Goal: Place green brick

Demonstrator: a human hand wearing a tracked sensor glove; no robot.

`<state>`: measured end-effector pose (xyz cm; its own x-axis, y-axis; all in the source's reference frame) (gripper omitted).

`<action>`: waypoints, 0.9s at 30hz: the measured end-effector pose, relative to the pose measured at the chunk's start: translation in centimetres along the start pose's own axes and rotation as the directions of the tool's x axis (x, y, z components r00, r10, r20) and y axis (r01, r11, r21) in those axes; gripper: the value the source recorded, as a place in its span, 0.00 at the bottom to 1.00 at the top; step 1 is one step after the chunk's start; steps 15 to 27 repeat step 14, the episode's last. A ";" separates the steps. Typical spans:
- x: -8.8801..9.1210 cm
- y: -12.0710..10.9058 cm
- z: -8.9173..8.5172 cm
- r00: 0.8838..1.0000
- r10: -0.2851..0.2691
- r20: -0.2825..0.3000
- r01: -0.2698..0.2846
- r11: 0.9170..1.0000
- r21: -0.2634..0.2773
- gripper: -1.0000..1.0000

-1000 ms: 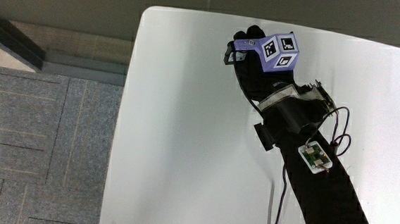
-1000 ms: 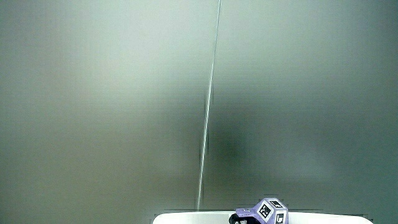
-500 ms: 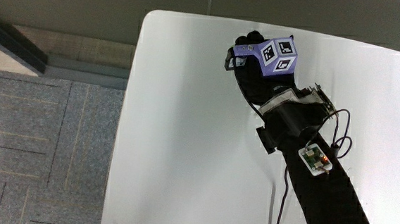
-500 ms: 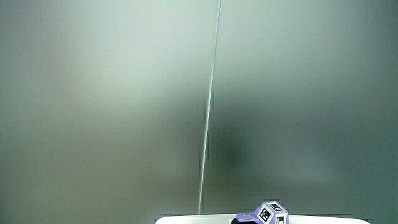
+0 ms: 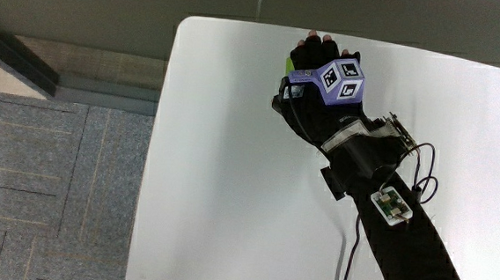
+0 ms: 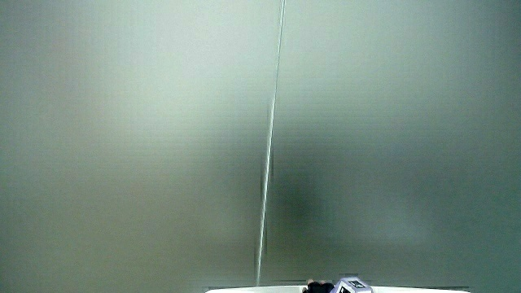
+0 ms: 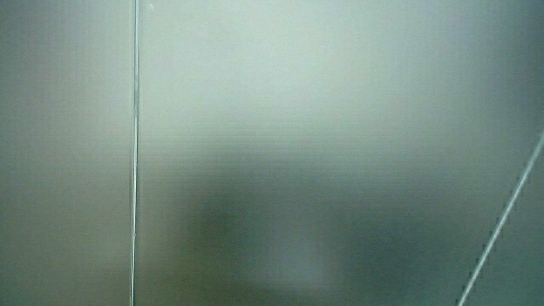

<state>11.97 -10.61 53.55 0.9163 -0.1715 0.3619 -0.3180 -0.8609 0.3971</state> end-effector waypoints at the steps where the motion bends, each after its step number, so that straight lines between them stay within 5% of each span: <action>1: 0.1 0.0 -0.1 1.000 0.000 -0.006 0.000 1.000 -0.001 0.00; 27: 0.7 -0.6 0.0 1.000 0.020 -0.021 -0.020 1.000 0.015 0.00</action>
